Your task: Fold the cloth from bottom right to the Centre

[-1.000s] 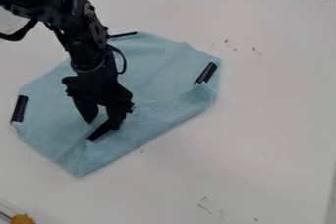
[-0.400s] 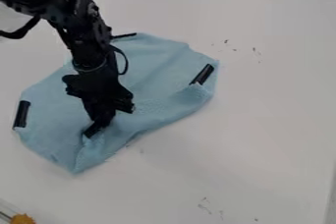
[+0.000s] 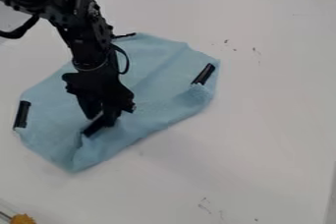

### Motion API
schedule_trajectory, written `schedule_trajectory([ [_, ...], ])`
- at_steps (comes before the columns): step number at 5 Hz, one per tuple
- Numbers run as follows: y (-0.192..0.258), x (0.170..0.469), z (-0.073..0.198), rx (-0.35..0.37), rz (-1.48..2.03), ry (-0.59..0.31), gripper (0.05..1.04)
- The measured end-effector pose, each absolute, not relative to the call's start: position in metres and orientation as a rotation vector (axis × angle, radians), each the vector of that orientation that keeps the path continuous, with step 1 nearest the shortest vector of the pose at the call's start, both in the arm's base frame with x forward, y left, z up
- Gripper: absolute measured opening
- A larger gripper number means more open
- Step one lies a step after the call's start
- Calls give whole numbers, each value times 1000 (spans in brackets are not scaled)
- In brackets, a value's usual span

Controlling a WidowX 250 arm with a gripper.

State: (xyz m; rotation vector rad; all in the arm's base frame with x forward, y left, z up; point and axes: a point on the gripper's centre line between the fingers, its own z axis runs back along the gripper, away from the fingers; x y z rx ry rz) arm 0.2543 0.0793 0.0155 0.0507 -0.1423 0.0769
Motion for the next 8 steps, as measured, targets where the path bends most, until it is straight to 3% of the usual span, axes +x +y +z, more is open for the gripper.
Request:
schedule_trajectory([
  [1,71,253,20,53,72,-147,932],
  [2,66,248,17,26,84,-137,1003],
  [3,65,247,17,20,82,-134,1001],
  [5,58,245,36,83,77,-133,1001],
  [8,53,245,26,21,83,-122,1001],
])
